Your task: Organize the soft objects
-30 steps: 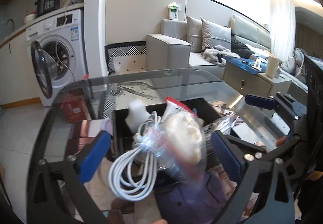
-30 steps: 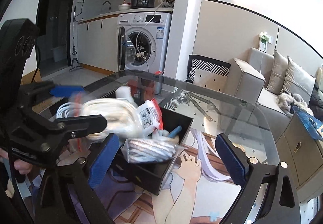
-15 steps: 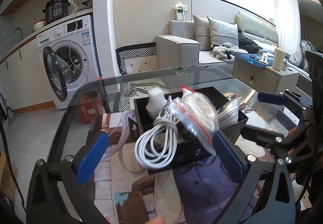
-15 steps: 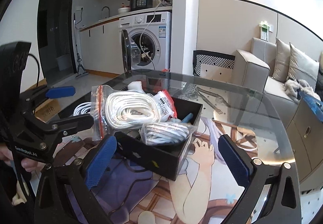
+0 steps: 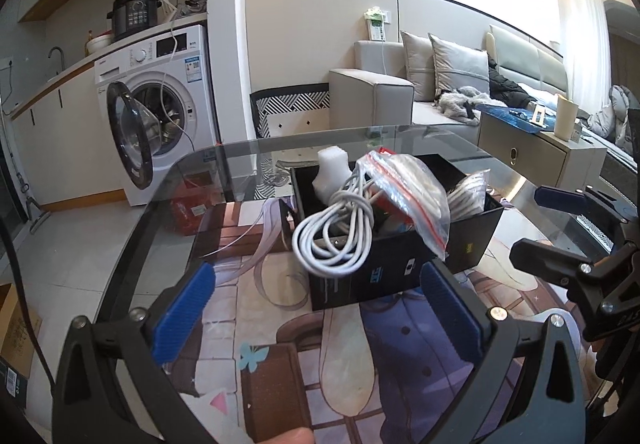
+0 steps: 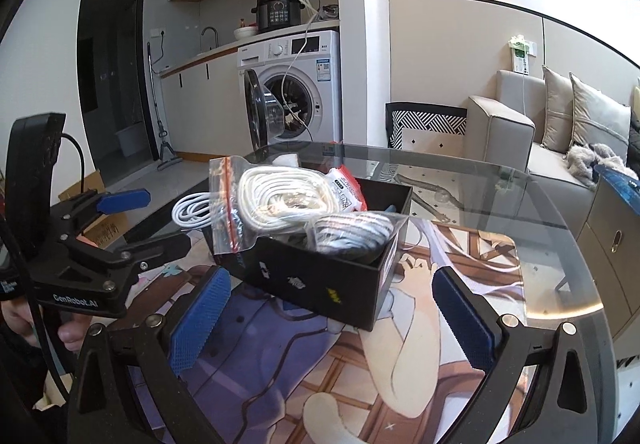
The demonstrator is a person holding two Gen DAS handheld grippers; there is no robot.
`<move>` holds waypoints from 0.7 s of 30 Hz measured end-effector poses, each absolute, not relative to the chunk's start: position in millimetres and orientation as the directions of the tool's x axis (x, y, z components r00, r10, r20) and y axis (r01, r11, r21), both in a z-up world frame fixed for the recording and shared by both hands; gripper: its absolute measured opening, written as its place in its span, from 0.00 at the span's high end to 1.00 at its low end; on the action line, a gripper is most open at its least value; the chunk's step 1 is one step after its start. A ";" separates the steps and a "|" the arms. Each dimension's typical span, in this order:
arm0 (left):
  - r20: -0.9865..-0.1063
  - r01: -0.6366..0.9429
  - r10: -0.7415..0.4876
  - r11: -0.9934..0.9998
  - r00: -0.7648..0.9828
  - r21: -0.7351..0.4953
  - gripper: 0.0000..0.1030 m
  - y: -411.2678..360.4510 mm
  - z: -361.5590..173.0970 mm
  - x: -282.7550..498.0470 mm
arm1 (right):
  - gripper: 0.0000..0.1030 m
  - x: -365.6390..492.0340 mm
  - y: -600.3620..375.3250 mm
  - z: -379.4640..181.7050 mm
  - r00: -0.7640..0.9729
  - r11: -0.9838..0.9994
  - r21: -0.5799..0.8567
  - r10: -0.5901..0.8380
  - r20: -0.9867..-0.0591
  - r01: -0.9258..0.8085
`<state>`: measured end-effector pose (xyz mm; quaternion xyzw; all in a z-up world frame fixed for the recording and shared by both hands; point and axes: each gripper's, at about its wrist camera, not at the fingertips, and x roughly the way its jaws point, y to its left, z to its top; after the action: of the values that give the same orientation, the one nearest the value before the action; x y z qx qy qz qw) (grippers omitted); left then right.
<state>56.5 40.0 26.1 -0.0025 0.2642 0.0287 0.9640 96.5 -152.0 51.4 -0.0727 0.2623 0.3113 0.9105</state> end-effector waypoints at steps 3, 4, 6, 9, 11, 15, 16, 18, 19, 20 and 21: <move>-0.509 -0.067 0.056 0.998 0.859 -0.004 0.00 42.2 21.4 54.1 | 0.01 92.8 -153.4 48.8 0.677 0.798 0.026 0.527 -0.514 -0.602; -0.507 -0.076 0.059 0.997 0.860 -0.014 0.00 44.2 19.1 52.4 | 0.01 92.1 -153.0 48.3 0.678 0.798 0.022 0.526 -0.514 -0.603; -0.498 -0.088 0.062 0.996 0.865 -0.030 0.00 46.7 17.0 49.1 | 0.01 92.5 -152.1 48.0 0.680 0.797 0.013 0.523 -0.513 -0.603; -0.481 -0.101 0.063 0.993 0.875 -0.055 0.00 52.5 16.8 45.5 | 0.01 90.3 -153.3 48.4 0.685 0.798 0.012 0.526 -0.504 -0.603; -0.473 -0.104 0.060 0.992 0.879 -0.068 0.00 55.3 16.9 44.8 | 0.01 88.9 -153.7 48.7 0.692 0.801 0.009 0.523 -0.498 -0.599; -0.467 -0.104 0.057 0.992 0.882 -0.076 0.00 56.4 17.2 43.9 | 0.01 85.5 -156.6 51.1 0.707 0.806 0.006 0.523 -0.475 -0.592; -0.466 -0.104 0.057 0.992 0.883 -0.076 0.00 56.2 17.4 44.0 | 0.01 84.6 -157.3 51.6 0.710 0.807 0.008 0.524 -0.470 -0.591; -0.464 -0.103 0.056 0.992 0.884 -0.076 0.00 56.0 17.4 43.6 | 0.01 83.7 -159.1 52.1 0.717 0.811 0.011 0.522 -0.462 -0.584; -0.463 -0.103 0.056 0.992 0.885 -0.077 0.00 55.9 17.7 43.4 | 0.01 83.2 -159.8 52.2 0.719 0.813 0.013 0.522 -0.459 -0.582; -0.461 -0.103 0.056 0.992 0.886 -0.077 0.00 56.0 18.0 43.1 | 0.01 83.1 -160.7 52.6 0.722 0.815 0.014 0.521 -0.456 -0.579; -0.460 -0.103 0.056 0.992 0.886 -0.078 0.00 56.0 18.1 42.7 | 0.01 83.6 -161.6 53.2 0.724 0.817 0.015 0.520 -0.453 -0.577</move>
<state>42.7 56.0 18.1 -0.0500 0.2349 0.0408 0.9699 83.6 -161.6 53.2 -0.0634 0.2243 0.2960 0.9263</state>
